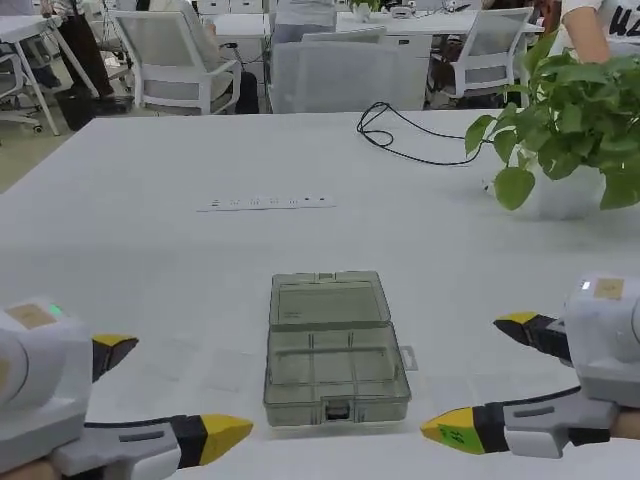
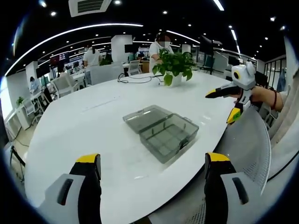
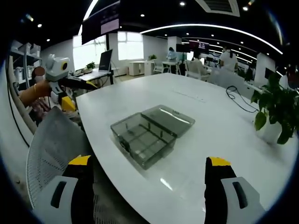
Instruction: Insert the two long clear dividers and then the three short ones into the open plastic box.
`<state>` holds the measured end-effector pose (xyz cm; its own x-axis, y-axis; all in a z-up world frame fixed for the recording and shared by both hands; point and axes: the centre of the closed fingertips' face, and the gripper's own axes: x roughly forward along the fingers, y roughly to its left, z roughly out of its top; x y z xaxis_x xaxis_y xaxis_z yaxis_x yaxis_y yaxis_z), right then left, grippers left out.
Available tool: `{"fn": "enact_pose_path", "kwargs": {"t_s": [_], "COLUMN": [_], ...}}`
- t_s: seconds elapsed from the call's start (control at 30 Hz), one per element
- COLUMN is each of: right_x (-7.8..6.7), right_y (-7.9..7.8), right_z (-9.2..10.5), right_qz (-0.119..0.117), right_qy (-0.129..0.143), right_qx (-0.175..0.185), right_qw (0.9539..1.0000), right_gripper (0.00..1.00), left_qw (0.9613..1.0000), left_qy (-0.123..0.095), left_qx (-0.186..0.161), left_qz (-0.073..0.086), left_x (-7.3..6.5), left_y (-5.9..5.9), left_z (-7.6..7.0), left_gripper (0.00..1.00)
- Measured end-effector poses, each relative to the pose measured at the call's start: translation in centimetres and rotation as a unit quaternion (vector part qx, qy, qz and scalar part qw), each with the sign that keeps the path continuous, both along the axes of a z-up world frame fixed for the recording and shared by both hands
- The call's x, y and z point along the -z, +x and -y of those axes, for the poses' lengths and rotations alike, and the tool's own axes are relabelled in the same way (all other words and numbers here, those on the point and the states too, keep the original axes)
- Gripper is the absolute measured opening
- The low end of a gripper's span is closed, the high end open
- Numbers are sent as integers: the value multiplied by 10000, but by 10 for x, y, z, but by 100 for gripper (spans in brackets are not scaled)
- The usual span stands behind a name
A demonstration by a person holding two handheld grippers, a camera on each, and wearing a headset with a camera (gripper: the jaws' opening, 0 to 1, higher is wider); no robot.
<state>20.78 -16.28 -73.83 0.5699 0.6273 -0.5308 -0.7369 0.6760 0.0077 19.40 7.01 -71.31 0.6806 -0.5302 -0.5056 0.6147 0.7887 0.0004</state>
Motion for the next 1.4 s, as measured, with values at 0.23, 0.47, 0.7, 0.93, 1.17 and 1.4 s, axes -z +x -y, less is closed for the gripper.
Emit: {"fn": "enact_pose_path", "kwargs": {"t_s": [0.23, 0.47, 0.7, 0.93, 1.17, 1.4], "right_x": [-1, -1, -2, -3, 0, 2], "right_y": [1, 3, 4, 6, 4, 3], "right_z": [-2, -3, -4, -6, -5, -2], "right_qz": [8, 9, 38, 35, -35, -89], "right_qy": [-1, 15, 49, 128, 139, 131], "right_qx": [-31, -29, -49, -58, -101, -127], "right_qw": [10000, 10000, 10000, 9999, 9998, 9998], "right_gripper": [100, 100, 100, 100, 100, 100], "left_qw": [10000, 10000, 10000, 9999, 10000, 9999], "left_qy": [23, 27, 45, 85, 67, 71], "left_qx": [14, 28, 64, 63, 36, 85], "left_qz": [-13, -10, -16, -42, -29, -128], "left_x": [1, -1, -1, 1, 1, 5], "left_y": [0, 1, 0, -1, 0, -3], "left_z": [0, 0, 3, 3, 4, 9], "left_gripper": [94, 94, 94, 94, 94, 92]}}
